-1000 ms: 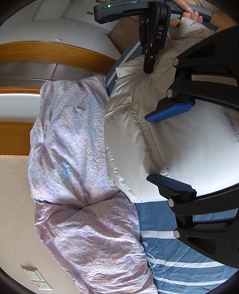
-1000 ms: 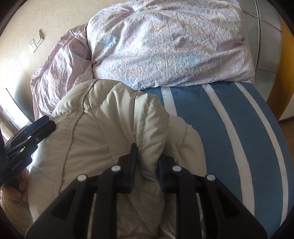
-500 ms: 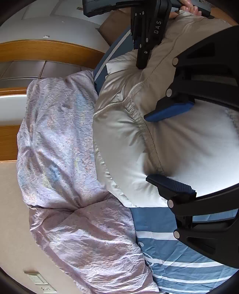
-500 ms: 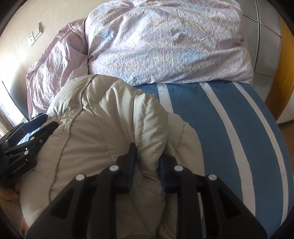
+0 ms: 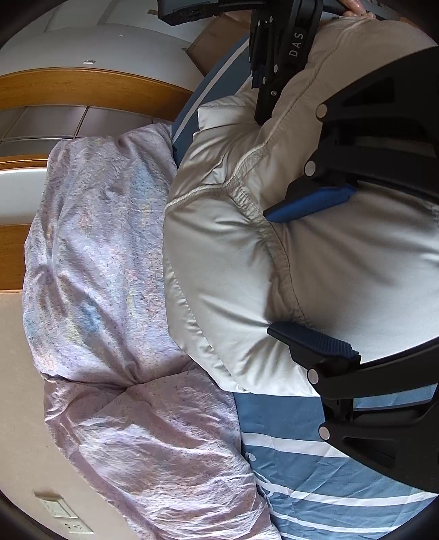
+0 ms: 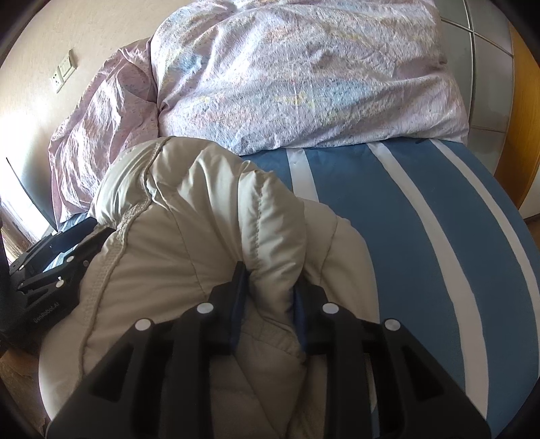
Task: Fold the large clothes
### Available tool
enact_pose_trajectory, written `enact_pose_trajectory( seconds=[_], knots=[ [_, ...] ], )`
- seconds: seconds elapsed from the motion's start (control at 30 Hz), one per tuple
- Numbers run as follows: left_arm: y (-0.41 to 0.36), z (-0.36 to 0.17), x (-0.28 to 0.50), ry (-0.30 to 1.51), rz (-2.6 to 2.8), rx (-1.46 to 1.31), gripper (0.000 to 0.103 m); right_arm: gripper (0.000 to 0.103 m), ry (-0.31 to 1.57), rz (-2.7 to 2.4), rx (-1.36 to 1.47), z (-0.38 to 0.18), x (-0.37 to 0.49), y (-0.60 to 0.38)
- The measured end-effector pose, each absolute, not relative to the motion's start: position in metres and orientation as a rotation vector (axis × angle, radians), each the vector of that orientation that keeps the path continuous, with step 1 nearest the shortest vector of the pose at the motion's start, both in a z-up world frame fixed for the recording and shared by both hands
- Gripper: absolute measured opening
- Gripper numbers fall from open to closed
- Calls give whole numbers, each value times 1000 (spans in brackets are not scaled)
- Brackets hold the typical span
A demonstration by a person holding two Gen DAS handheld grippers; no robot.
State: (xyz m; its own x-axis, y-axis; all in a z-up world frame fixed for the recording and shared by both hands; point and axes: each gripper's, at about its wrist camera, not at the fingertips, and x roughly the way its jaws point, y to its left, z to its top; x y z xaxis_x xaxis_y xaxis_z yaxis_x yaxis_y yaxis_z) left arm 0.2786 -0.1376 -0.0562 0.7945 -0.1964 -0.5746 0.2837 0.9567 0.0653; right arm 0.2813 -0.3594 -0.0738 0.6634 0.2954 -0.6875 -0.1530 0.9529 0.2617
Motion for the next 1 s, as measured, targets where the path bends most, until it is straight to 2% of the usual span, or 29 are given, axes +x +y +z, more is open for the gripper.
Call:
enact_pose_trajectory(
  seconds=[0.33,0.4,0.47,0.57,0.6,0.63,0.67,0.77,1.0],
  knots=[
    [-138,-63,286,597,-244,136,64,26,840,252,264,-71,284,-369],
    [-138,-62,284,592,-234,141,65,30,844,258,327,-63,284,-377],
    [-139,-60,283,588,-226,147,65,40,826,272,402,-51,285,-388],
    [-139,-59,282,587,-220,150,65,45,822,247,378,-40,291,-384],
    [-139,-59,282,586,-219,149,65,45,831,233,354,-39,294,-379],
    [-139,-58,282,586,-218,149,65,39,853,203,315,-40,299,-371],
    [-139,-58,282,586,-217,148,65,27,867,170,289,-43,302,-367],
    [-141,-58,282,589,-211,157,65,24,885,125,253,-53,307,-361],
    [-149,-61,284,598,-197,193,65,24,875,75,184,-66,309,-352]
  ],
)
